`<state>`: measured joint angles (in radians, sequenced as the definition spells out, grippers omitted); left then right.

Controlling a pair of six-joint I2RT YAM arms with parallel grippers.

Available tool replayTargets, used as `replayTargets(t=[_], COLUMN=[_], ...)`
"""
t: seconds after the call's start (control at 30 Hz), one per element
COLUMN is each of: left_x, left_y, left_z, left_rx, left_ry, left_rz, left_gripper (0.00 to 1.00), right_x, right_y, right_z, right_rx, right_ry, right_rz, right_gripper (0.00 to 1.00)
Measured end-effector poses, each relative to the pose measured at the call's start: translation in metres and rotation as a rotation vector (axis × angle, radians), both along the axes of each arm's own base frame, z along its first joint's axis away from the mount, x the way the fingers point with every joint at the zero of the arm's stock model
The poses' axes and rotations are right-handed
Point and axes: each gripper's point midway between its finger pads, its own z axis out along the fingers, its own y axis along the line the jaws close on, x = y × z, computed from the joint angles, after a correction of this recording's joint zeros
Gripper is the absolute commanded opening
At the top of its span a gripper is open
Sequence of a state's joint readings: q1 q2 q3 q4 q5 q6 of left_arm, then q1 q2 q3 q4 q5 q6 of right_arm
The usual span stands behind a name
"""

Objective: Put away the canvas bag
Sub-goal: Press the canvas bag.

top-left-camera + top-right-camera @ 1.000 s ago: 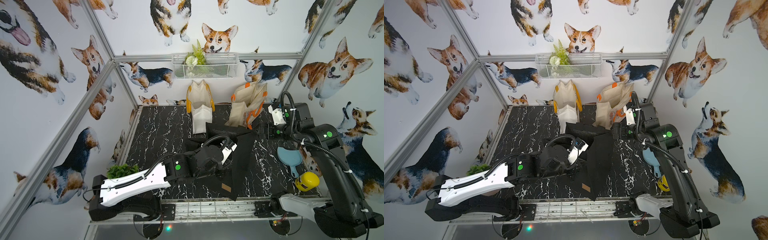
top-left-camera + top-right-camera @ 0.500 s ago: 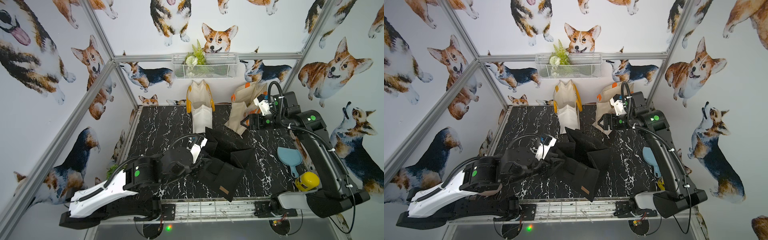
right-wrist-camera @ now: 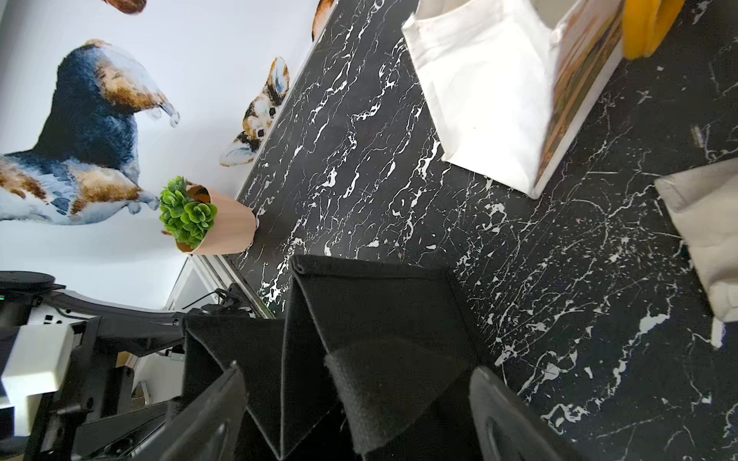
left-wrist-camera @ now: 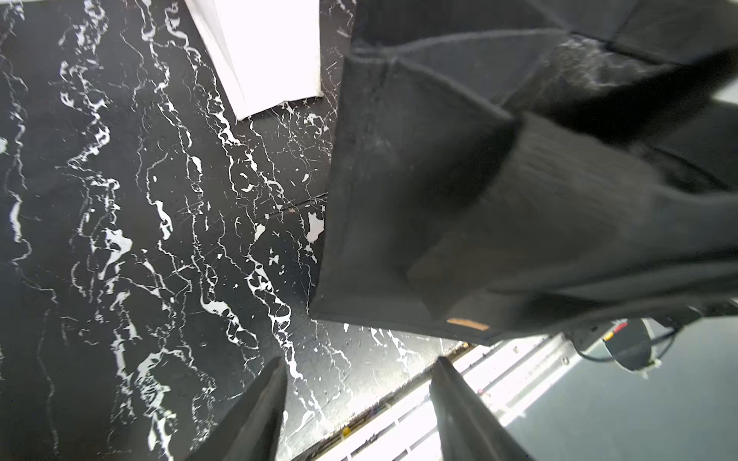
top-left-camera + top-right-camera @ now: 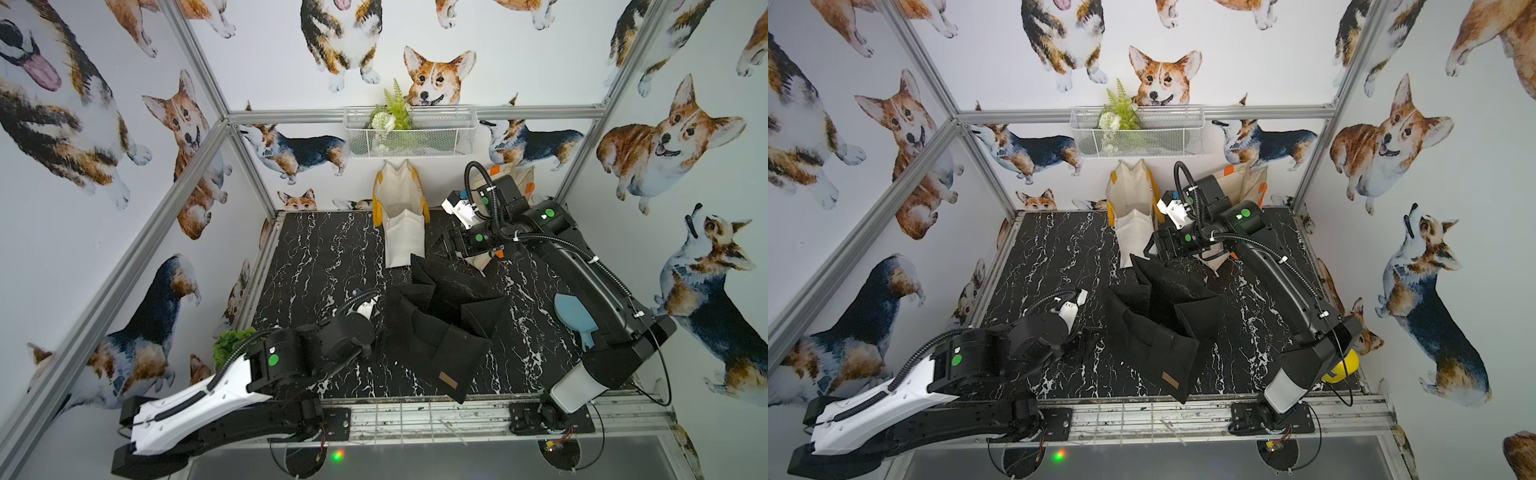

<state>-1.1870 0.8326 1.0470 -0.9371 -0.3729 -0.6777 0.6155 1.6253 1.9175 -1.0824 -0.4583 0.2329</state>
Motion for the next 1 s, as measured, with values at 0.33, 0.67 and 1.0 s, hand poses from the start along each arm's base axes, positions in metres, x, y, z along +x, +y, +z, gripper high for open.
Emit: replayTargets(t=[0.33,0.67,1.0], left_x=[0.039,0.064,0.076], left_y=[-0.001,-0.03,-0.041], left_z=[-0.021,-0.027,-0.026], left_rx=[-0.091,-0.136,-0.155], left_ry=[0.079,0.112,0.109], left_rz=[0.08,0.033,0.018], left_gripper=[0.61,0.61,0.61], right_x=[-0.037,-0.062,-0.073], right_y=[0.033,0.04,0.047], right_z=[-0.013,-0.022,-0.024], right_rx=[-0.035,-0.058,-0.14], right_ry=[0.001,0.0,-0.07], right_rz=[0.135,0.169,0.186], right_gripper=[0.89,0.88,0.86])
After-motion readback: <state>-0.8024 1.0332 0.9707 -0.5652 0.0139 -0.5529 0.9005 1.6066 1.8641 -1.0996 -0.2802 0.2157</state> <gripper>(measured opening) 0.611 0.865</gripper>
